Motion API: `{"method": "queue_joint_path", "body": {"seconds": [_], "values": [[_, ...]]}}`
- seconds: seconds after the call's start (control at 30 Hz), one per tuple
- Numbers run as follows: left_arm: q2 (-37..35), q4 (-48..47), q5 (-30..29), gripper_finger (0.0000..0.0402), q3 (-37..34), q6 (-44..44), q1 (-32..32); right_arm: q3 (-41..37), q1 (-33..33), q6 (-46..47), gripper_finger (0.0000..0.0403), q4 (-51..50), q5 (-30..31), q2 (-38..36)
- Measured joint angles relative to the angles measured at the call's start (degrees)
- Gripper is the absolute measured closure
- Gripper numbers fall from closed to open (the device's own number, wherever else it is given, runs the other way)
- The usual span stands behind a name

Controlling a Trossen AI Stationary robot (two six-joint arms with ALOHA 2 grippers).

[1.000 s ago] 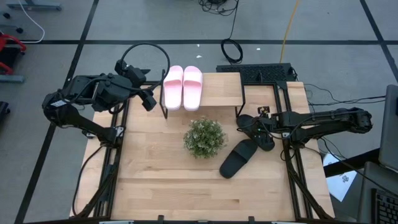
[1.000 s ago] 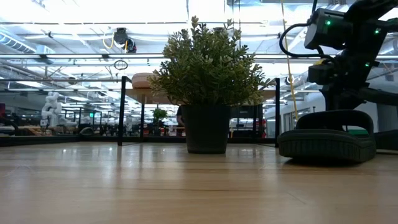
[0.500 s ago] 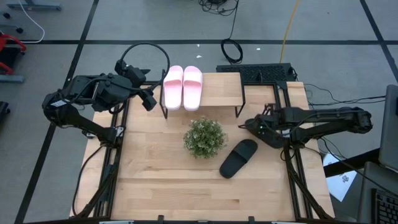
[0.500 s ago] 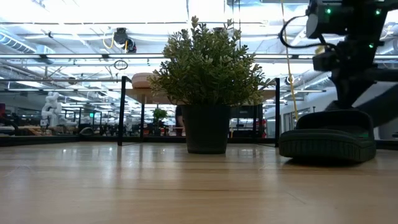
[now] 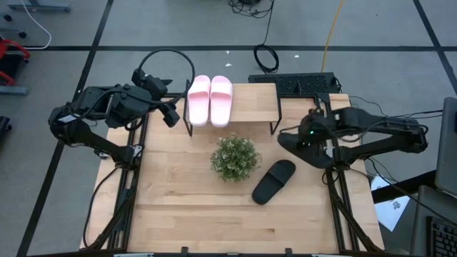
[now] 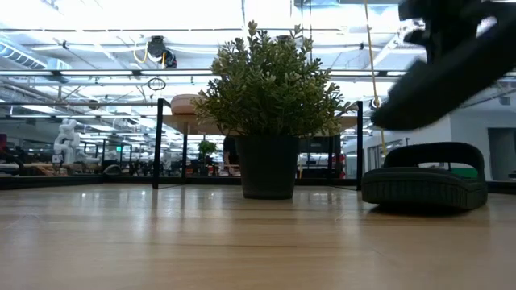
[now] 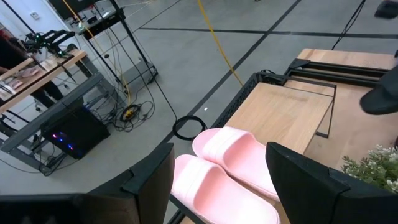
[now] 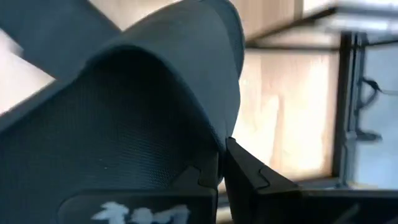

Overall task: Pick and place slides into the shelf
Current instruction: Put the top black slipper on the shelf

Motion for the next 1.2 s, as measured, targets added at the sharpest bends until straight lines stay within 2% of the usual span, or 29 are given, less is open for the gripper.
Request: {"method": "queue_joint_path", "body": {"seconds": [0.1, 0.23, 0.4, 0.57, 0.67, 0.87, 1.03, 1.2], "values": [[0.0, 0.0, 0.0, 0.0146, -0.01, 0.0, 0.0, 5.18, -0.01, 0.78, 0.0402, 1.7, -3.62, 0.0], [-0.01, 0.0, 0.01, 0.0146, -0.01, 0.03, -0.01, 9.89, 0.01, 1.27, 0.0402, 11.32, -2.35, -0.04], [-0.01, 0.0, 0.02, 0.0146, -0.01, 0.4, 0.0, 10.86, -0.04, 1.29, 0.0402, 29.74, 11.17, 1.39], [-0.02, 0.0, 0.02, 0.0146, -0.01, 0.52, 0.0, 10.86, -0.12, 0.42, 0.0403, 39.61, 20.93, 7.81], [-0.02, 0.0, 0.02, 0.0146, 0.0, 0.55, -0.02, 10.86, -0.15, -3.1, 0.0403, 40.41, 24.1, 13.58], [-0.02, -0.34, 0.04, 0.0146, -0.01, 0.55, -0.02, 15.24, -0.34, -10.22, 0.0403, 36.38, 38.93, 23.88], [-0.02, -1.39, 0.04, 0.0146, -0.01, 0.52, 0.0, 21.6, -1.26, -12.6, 0.0403, 36.81, 38.31, 26.92], [-0.02, -1.46, 0.04, 0.0146, -0.01, 0.52, 0.0, 25.64, -4.58, -10.43, 0.0403, 36.12, 38.83, 27.28]]}}
